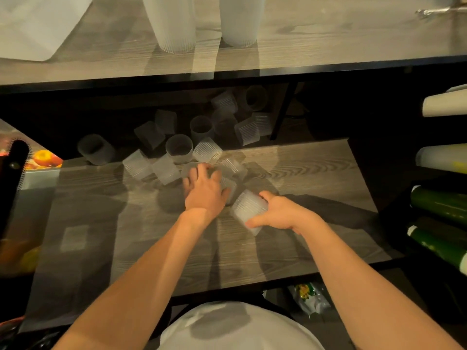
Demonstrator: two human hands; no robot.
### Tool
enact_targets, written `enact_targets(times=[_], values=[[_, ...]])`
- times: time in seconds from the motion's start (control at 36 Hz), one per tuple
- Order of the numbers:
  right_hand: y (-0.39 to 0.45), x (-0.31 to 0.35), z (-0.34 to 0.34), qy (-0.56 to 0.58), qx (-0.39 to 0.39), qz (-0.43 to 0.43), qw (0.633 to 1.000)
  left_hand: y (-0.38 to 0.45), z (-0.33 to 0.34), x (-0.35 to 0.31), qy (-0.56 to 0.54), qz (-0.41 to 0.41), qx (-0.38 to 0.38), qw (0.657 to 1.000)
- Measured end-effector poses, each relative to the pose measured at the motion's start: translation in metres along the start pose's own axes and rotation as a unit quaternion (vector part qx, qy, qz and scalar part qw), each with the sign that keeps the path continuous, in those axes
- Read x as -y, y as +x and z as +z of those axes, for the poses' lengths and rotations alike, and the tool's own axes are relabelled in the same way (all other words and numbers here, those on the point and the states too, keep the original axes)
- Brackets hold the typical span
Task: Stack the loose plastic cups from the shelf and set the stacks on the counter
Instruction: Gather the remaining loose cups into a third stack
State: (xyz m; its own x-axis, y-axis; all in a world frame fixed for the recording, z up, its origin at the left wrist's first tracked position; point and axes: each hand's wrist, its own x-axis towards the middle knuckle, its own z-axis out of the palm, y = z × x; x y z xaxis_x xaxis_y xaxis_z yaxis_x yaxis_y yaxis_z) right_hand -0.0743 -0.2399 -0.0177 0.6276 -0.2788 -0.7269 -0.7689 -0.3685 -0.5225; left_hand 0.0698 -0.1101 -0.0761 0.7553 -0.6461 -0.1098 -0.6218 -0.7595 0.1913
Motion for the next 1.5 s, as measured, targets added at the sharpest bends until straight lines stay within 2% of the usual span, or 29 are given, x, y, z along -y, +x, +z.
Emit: enact_targets(times=[0.08, 0.22, 0.31, 0.36, 0.44, 0.53, 0.64, 0.72, 0.83, 0.89, 0.92, 0.97, 1.03, 1.08, 1.17, 1.22, 1.28, 1.36, 1.42, 1.5], values=[[0.003, -0.007, 0.004, 0.010, -0.021, 0.012, 1.000, 0.000, 0.003, 0.001, 0.064, 0.042, 0.031, 0.997], [0.008, -0.019, 0.006, 0.055, -0.061, 0.031, 0.996, -0.018, 0.012, 0.008, -0.016, 0.040, 0.063, 0.997], [0.007, -0.021, 0.004, 0.060, -0.084, 0.036, 0.994, -0.035, 0.009, 0.011, -0.009, 0.074, 0.092, 0.993], [0.006, -0.020, 0.003, 0.057, -0.105, 0.024, 0.993, -0.045, 0.003, 0.014, -0.046, 0.116, 0.083, 0.989], [0.004, -0.019, 0.002, 0.025, -0.108, -0.018, 0.994, -0.050, -0.010, 0.021, -0.154, 0.169, 0.105, 0.968], [0.001, -0.014, 0.000, -0.013, -0.071, -0.060, 0.996, -0.043, -0.022, 0.024, -0.305, 0.135, 0.122, 0.935], [-0.003, -0.007, -0.001, -0.052, -0.007, -0.078, 0.996, -0.027, -0.029, 0.019, -0.425, 0.076, 0.137, 0.892], [-0.002, -0.004, 0.001, -0.069, -0.012, -0.084, 0.994, -0.020, -0.026, 0.005, -0.475, 0.060, 0.152, 0.864], [0.002, -0.008, 0.002, 0.007, -0.045, -0.084, 0.995, -0.012, -0.021, -0.025, -0.498, 0.081, 0.186, 0.843], [0.001, -0.014, 0.001, 0.036, -0.058, -0.086, 0.994, -0.006, -0.018, -0.035, -0.480, 0.081, 0.200, 0.850], [0.000, -0.018, 0.000, 0.048, -0.068, -0.086, 0.993, -0.001, -0.017, -0.038, -0.471, 0.071, 0.182, 0.860], [-0.001, -0.026, -0.002, 0.071, -0.088, -0.073, 0.991, 0.010, -0.010, -0.040, -0.430, 0.043, 0.087, 0.898], [0.000, -0.033, -0.004, 0.092, -0.097, -0.053, 0.990, 0.025, 0.001, -0.037, -0.296, 0.043, -0.025, 0.954], [0.000, -0.039, -0.003, 0.105, -0.098, -0.034, 0.989, 0.037, 0.011, -0.032, -0.142, 0.069, -0.048, 0.986], [0.003, -0.046, -0.001, 0.127, -0.096, -0.017, 0.987, 0.047, 0.014, -0.027, -0.011, 0.097, -0.030, 0.995], [0.004, -0.050, 0.000, 0.135, -0.094, -0.011, 0.986, 0.051, 0.010, -0.021, 0.040, 0.101, -0.067, 0.992], [0.005, -0.053, 0.001, 0.140, -0.092, -0.003, 0.986, 0.053, 0.005, -0.012, 0.070, 0.072, -0.092, 0.991], [0.007, -0.050, 0.002, 0.141, -0.090, 0.003, 0.986, 0.053, 0.000, 0.003, 0.132, 0.004, -0.063, 0.989], [0.010, -0.044, 0.004, 0.136, -0.083, 0.002, 0.987, 0.053, 0.000, 0.010, 0.131, -0.019, -0.043, 0.990], [0.016, -0.035, 0.006, 0.130, -0.074, -0.002, 0.989, 0.052, 0.002, 0.016, 0.071, -0.003, -0.020, 0.997]])
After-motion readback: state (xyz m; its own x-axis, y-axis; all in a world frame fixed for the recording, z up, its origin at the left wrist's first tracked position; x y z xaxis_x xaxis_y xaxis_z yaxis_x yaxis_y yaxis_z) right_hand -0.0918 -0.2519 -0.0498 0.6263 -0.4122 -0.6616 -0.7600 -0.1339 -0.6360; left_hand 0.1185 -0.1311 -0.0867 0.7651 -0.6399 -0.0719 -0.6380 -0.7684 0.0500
